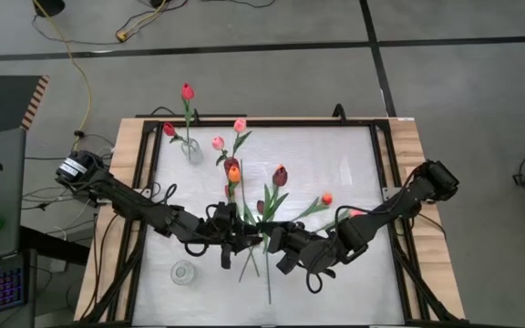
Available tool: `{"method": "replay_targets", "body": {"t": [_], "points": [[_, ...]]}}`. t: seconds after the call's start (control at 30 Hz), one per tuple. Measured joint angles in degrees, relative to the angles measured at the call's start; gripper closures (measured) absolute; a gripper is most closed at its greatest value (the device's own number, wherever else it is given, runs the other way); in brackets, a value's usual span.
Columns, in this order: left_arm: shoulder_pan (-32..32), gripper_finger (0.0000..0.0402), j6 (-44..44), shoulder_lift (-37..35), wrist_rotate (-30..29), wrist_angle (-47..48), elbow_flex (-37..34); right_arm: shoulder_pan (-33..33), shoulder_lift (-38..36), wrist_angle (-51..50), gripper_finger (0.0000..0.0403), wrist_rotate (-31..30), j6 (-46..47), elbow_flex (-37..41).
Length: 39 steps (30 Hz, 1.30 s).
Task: Sort flowers into vase by color
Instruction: Put the dark red tulip into the bottom transparent vase
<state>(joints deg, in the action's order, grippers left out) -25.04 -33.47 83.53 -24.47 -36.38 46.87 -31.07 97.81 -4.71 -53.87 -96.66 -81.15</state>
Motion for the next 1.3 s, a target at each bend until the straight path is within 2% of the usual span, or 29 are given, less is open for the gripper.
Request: {"method": "replay_targets", "body": {"t": [0.33, 0.77, 1.03, 1.2, 1.3], "points": [[0.0, 0.0394, 0.9, 0.0, 0.0, 0.0, 0.0, 0.0, 0.0, -0.1, 0.0355, 0.0, 0.0, 0.0], [0.0, 0.0400, 1.5, 0.0, -0.2, 0.0, 0.0, 0.0, 0.0, 0.1, 0.0349, -0.1, 0.2, 0.0], [0.1, 0.0401, 2.8, 0.0, -0.8, -0.6, 0.0, 0.0, 0.0, 0.3, 0.0282, 0.0, 2.8, 0.0], [0.0, 0.0401, 7.3, -0.7, -3.0, -0.3, 0.0, -0.4, 0.0, 0.5, 0.0235, -0.6, 3.3, 0.0], [0.0, 0.0401, 10.2, -1.8, -4.1, -0.2, 0.0, -0.8, -0.1, 0.5, 0.0217, -1.0, 7.4, 0.0]]}}
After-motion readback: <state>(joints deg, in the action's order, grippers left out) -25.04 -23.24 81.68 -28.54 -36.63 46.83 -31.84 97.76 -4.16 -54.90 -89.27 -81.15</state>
